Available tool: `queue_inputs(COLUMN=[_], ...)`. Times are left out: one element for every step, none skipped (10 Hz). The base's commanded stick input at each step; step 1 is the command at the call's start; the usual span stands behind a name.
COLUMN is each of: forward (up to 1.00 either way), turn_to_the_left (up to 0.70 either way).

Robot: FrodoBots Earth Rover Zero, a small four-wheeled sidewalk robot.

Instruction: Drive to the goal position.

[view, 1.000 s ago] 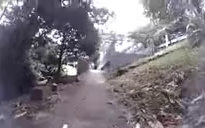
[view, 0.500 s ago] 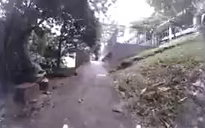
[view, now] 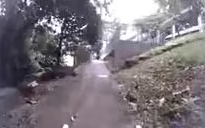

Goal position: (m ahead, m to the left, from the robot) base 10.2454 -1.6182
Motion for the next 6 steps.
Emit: queue_inputs(forward=[1.00,1.00,1.00,1.00,1.00,1.00], turn_to_the_left=[0.01,0.06,0.31,0.03,0.00,0.00])
